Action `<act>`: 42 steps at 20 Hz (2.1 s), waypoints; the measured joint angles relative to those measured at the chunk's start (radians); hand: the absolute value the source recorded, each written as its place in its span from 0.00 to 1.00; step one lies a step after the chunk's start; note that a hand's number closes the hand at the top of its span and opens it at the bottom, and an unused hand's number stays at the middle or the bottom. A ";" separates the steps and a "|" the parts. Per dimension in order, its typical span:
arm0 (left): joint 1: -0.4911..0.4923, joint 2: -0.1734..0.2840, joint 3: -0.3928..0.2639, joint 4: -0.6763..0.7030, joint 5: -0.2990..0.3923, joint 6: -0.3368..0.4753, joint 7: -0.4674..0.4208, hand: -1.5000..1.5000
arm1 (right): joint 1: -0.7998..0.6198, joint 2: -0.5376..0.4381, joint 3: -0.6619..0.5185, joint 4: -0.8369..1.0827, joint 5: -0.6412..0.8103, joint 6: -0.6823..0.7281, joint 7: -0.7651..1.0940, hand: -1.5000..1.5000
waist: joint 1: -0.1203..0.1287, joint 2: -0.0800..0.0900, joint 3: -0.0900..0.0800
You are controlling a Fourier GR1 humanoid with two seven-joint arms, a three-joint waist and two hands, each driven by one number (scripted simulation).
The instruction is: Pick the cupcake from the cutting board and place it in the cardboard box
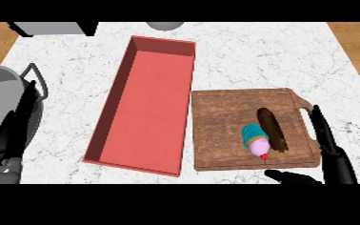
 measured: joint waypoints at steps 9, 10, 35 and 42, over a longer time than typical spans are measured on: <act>-0.032 0.007 0.011 0.031 -0.002 -0.035 -0.007 0.50 | 0.034 -0.285 0.003 -0.107 0.175 0.112 0.265 0.00 | 0.018 0.003 -0.003; -0.033 0.007 0.009 0.030 -0.006 -0.036 -0.009 0.50 | 0.018 -0.305 0.014 -0.122 0.187 0.138 0.316 0.00 | 0.022 0.004 -0.003; -0.076 -0.038 0.096 0.079 -0.064 -0.106 -0.027 0.50 | -0.379 -0.113 0.096 -0.044 0.382 0.676 0.893 0.00 | 0.026 0.003 0.000; -0.042 -0.078 0.106 0.037 -0.101 -0.110 -0.016 0.50 | -0.354 -0.026 0.056 -0.082 0.433 0.730 0.860 0.00 | 0.025 0.003 0.000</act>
